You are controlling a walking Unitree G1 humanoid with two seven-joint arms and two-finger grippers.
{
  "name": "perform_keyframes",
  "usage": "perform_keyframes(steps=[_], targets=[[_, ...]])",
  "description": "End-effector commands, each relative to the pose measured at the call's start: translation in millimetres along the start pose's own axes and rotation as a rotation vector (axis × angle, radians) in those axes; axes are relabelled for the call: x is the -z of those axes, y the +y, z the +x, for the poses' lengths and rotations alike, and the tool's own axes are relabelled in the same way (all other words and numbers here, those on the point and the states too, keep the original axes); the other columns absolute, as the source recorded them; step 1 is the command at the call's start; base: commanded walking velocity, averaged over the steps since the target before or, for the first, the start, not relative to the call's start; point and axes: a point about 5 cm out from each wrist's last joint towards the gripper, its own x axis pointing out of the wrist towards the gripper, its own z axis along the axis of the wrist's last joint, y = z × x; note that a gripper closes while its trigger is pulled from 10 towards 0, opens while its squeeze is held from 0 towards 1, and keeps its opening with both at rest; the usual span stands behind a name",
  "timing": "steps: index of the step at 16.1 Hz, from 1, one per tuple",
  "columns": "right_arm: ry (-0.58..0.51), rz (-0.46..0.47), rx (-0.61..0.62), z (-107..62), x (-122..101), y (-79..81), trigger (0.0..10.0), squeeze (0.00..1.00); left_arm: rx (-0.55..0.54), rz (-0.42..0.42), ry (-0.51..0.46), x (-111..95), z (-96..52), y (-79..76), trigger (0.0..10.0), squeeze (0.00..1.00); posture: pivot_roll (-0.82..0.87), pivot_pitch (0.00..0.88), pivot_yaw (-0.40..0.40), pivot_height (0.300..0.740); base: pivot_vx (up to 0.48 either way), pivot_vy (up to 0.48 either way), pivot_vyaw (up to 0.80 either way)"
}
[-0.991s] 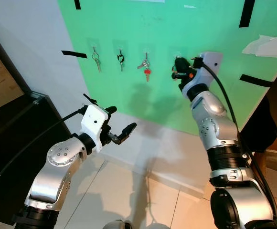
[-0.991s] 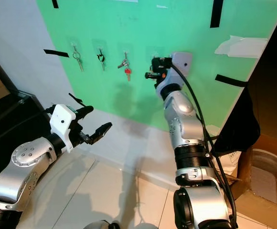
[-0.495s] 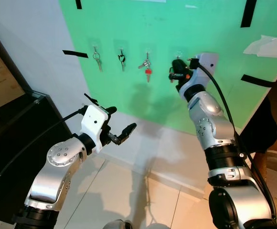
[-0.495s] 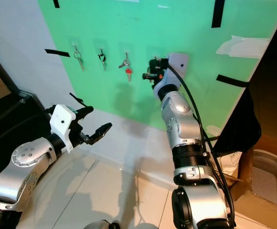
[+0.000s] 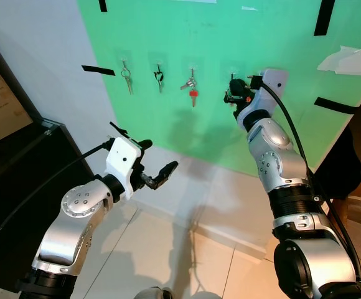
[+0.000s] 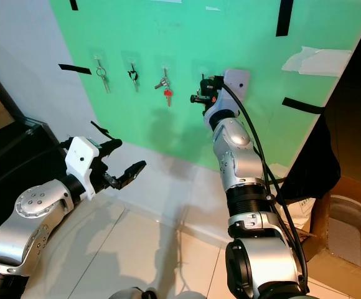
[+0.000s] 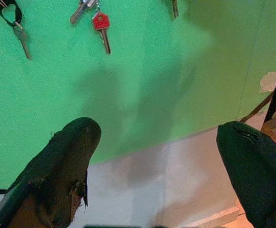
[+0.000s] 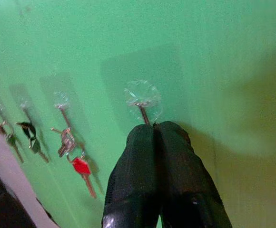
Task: Hang keys on a hook
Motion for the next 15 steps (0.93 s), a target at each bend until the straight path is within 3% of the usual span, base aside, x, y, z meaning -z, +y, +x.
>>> perform_keyframes(steps=[1, 12, 13, 14, 15], targets=[[0.069, -0.025, -0.027, -2.1, 13, 4.3, 10.0, 0.00, 0.020, 0.001, -0.017, -5, -1.6, -1.5, 10.0, 0.00, -0.01, 0.000, 0.089, 0.740, 0.000, 0.000, 0.00], [0.091, -0.012, 0.000, -4.3, 20, 1.9, 10.0, 0.00, 0.014, -0.052, -0.103, -19, 0.9, -0.6, 10.0, 0.00, -0.01, 0.000, 0.093, 0.740, 0.000, 0.000, 0.00], [0.086, -0.004, -0.001, -5.3, 20, 1.4, 10.0, 0.25, 0.012, -0.054, -0.104, -19, 1.2, -0.5, 10.0, 0.00, -0.01, 0.000, 0.091, 0.740, 0.000, 0.000, 0.00], [0.079, 0.006, -0.005, -6.4, 20, 1.2, 10.0, 1.00, 0.011, -0.055, -0.104, -19, 1.5, -0.5, 10.0, 0.00, -0.01, 0.000, 0.090, 0.740, 0.000, 0.000, 0.00], [0.061, 0.028, -0.025, -10.4, 19, 1.3, 10.0, 1.00, 0.004, -0.058, -0.107, -19, 1.8, -0.4, 10.0, 0.00, -0.01, 0.000, 0.089, 0.740, 0.000, 0.000, 0.00]])
